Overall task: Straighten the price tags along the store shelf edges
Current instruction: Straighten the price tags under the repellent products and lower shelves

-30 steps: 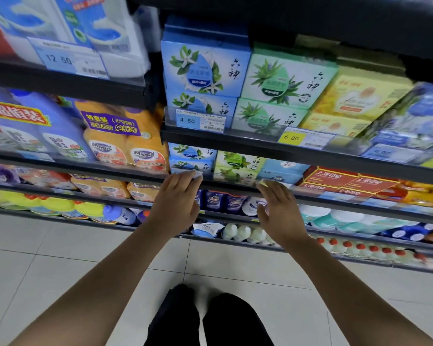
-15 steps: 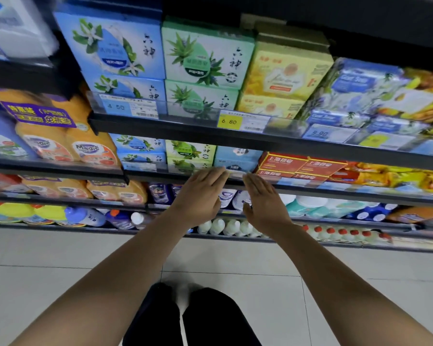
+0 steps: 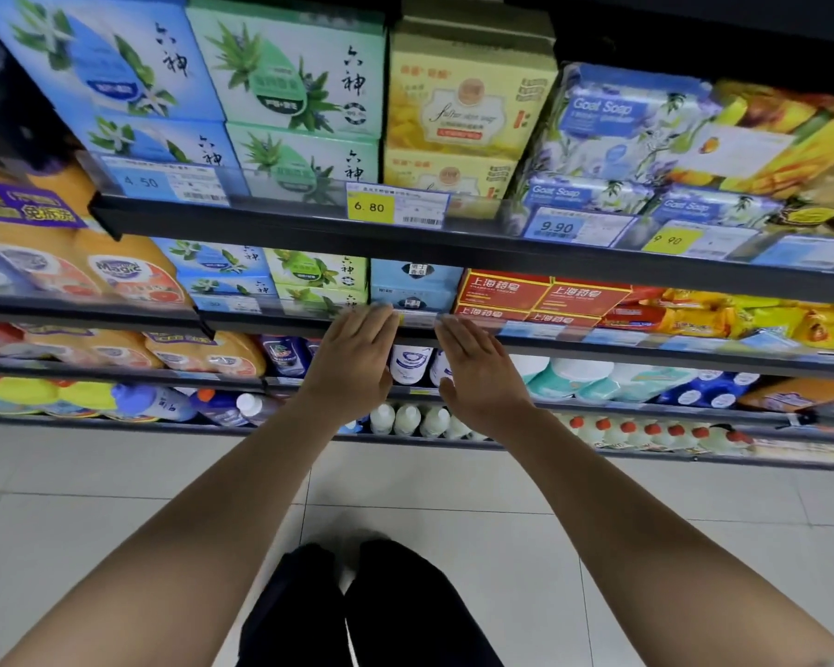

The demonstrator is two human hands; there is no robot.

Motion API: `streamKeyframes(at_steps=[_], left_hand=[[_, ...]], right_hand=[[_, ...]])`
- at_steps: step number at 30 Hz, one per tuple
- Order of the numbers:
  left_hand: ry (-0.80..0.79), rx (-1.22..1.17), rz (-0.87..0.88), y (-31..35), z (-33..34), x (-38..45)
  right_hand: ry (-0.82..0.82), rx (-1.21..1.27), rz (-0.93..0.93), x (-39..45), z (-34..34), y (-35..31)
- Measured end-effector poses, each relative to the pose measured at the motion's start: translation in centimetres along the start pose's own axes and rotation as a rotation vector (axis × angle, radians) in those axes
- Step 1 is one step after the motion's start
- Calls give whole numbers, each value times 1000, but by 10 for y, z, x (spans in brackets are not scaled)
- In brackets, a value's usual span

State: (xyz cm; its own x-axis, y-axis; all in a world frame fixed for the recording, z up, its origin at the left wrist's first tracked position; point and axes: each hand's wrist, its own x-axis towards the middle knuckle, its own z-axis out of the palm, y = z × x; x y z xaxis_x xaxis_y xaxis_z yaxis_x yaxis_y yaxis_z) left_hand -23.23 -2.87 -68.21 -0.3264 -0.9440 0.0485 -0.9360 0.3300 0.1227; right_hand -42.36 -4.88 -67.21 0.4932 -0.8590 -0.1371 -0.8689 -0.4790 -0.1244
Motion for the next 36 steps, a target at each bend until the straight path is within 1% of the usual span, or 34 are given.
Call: streamKeyframes(at_steps=[2,10,14,16,18,21,24,30,36], left_hand=[[-10,-7,-13,3,-7,1],[36,-44,22,18,-53,-25],[102,-78,45,32,-88,-50],[131,-94,60,41,-108,-62],[142,-92,69,53,-129,-71],[150,-91,91,71,-160,-80],[149,-82,108,86,-192,-80],[249,-45,133,130,-246,-60],[236,-51,127,195,-246,-34]], right_hand=[[11,17,2,-6,-4,1],[128,114,69,-57,-44,-2],[237,126,64,-97,-71,-12],[238,134,81,-116,-87,-19],[255,136,100,-134,-104,-23],[342,94,71,-159,-129,-27],[390,90,61,-172,-158,-26],[481,72,11,-189,-207,1],[505,51,-2,-226,-221,63]])
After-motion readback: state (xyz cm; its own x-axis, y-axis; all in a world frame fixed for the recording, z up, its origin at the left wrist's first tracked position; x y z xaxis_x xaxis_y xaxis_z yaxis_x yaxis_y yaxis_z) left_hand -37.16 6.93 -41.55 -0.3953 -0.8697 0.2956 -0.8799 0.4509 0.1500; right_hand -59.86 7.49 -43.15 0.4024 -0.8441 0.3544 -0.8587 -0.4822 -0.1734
